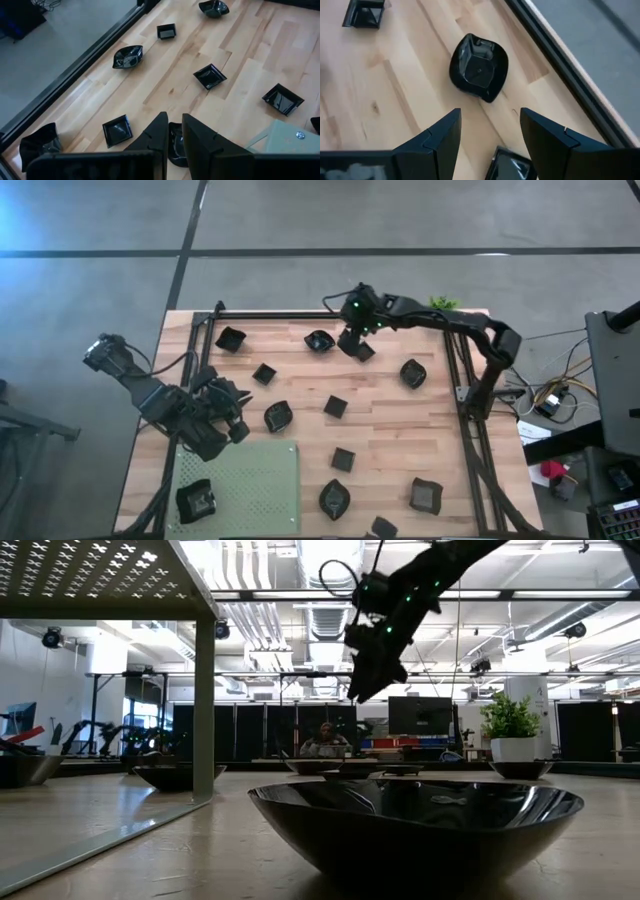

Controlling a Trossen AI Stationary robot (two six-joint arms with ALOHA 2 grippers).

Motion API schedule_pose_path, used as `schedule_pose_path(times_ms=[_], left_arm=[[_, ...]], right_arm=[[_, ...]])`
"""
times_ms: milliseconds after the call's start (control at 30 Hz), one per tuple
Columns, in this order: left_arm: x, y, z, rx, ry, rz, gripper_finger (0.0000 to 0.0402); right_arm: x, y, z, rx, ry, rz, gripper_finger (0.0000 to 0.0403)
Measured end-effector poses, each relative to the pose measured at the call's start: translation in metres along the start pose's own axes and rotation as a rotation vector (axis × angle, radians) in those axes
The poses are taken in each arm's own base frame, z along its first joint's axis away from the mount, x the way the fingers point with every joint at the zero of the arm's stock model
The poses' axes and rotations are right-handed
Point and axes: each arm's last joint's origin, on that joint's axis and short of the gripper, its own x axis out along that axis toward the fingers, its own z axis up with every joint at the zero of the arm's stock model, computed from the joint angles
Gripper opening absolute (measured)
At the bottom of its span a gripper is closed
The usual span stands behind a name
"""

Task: Pick & Place Mini shaped plates
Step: Put the black leaf shaped plate on the shelf

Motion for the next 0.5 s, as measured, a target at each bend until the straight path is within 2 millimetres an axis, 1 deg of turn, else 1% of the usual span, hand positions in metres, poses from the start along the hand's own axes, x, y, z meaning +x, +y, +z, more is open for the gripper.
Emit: schedule_pose_path(times_ms=[100,233,333,500], left_arm=[[0.0,0.0,0.0,0.0,0.0,0.0,0.0049],[0.0,0.0,0.0,0.0,0.0,0.0,0.0049],[0.0,0.0,0.0,-0.001,0.0,-0.001,0.0049],[0.0,0.0,0.0,-0.001,-0.002,-0.003,0.0049]], right_arm=[[0.011,-0.01,0.004,0.021,0.008,0.015,0.0201],[0.021,-0.022,0.008,0.032,0.007,0.022,0.0201],[0.027,-0.029,0.006,0.006,0.022,0.033,0.0201],[0.037,-0.036,0.003,-0.011,0.034,0.103,0.0201]])
